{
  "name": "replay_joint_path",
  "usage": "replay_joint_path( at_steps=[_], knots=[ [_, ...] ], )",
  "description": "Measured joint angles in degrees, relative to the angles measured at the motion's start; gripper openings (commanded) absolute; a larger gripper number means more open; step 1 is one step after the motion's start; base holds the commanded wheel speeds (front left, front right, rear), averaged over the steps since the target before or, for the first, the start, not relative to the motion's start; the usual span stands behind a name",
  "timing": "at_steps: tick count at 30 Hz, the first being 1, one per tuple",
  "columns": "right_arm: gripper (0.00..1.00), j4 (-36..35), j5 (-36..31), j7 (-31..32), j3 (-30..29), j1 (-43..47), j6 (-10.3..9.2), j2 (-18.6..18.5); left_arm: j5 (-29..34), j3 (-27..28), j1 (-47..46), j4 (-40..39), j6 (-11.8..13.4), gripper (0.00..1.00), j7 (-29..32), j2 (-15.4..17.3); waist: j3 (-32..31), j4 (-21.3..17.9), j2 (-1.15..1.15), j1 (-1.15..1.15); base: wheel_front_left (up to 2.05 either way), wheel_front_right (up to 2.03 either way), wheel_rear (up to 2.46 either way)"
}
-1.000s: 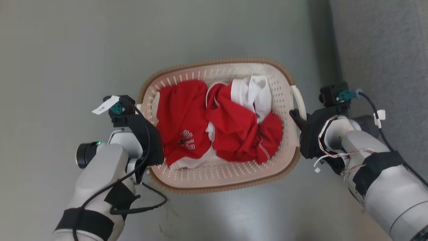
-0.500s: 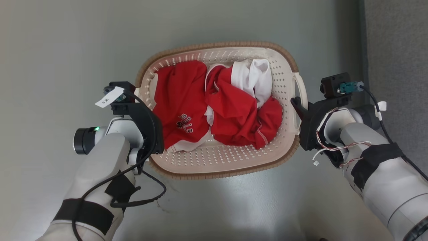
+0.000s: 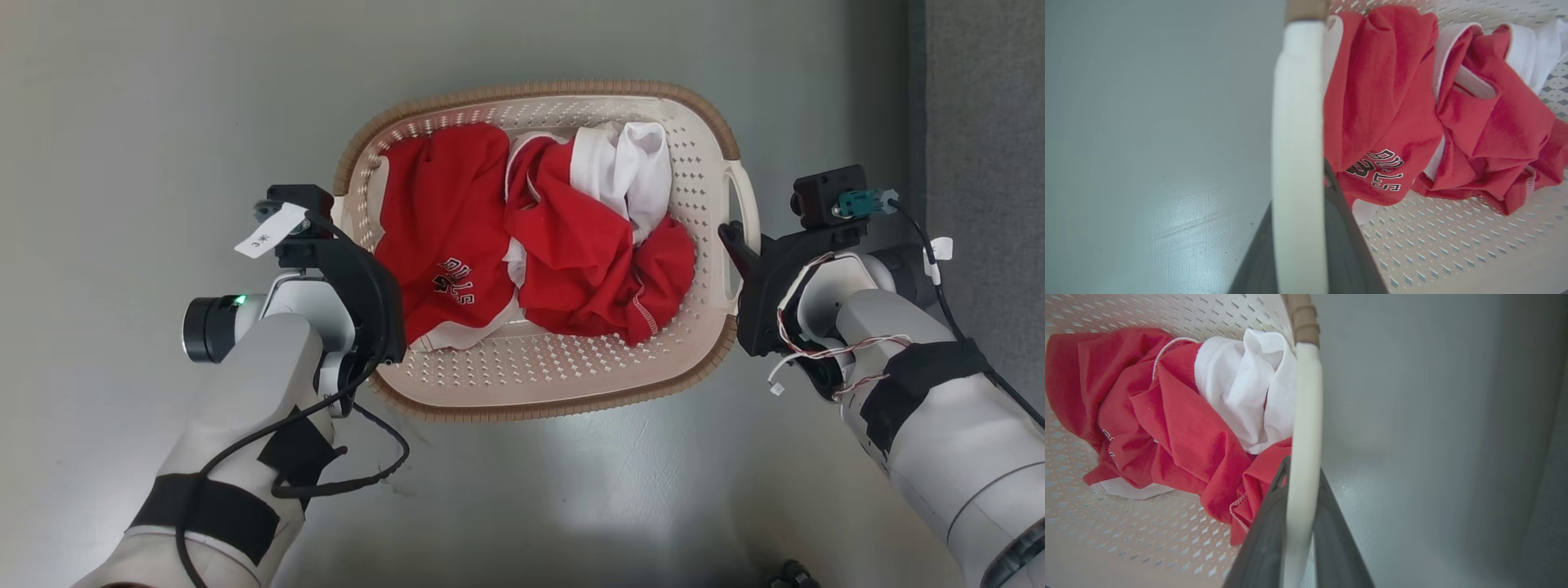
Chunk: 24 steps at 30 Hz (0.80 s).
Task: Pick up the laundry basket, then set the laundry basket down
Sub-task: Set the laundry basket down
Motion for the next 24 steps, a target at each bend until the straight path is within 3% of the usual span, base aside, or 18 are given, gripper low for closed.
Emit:
replay_joint_path(
  at_steps=[17,18,19,20,24],
  knots=[
    [0.00,1.26,0.56,-1.52,1.58,-0.74,0.00,0.57,-2.65,-2.97,-0.84,1.31,0.48,0.00,-1.21,0.15,1.13,0.05,-0.01,-0.01,0.00,0.00,0.00],
    [0.18,1.25,0.56,-1.77,1.79,-0.74,0.00,0.56,-2.88,-3.21,-0.88,1.34,0.48,0.09,-1.21,0.19,1.12,0.03,-0.01,-0.01,0.00,0.00,0.00],
    [0.56,1.14,0.57,-1.94,1.97,-0.74,0.00,0.55,-3.19,-3.39,-0.88,1.33,0.49,0.40,-1.27,0.26,1.10,0.01,-0.01,-0.01,0.00,0.00,0.00],
    [1.00,0.99,0.56,-2.04,2.23,-0.74,0.00,0.51,-3.27,-3.63,-0.90,1.30,0.49,1.00,-1.52,0.33,1.08,-0.01,-0.01,-0.01,0.00,0.00,0.00],
    [1.00,0.35,0.56,-3.00,3.22,-0.82,0.08,1.27,-3.83,-5.01,-1.22,0.77,0.42,1.00,-1.52,-0.54,0.77,0.08,-0.01,-0.01,0.00,0.00,0.00]
  ],
)
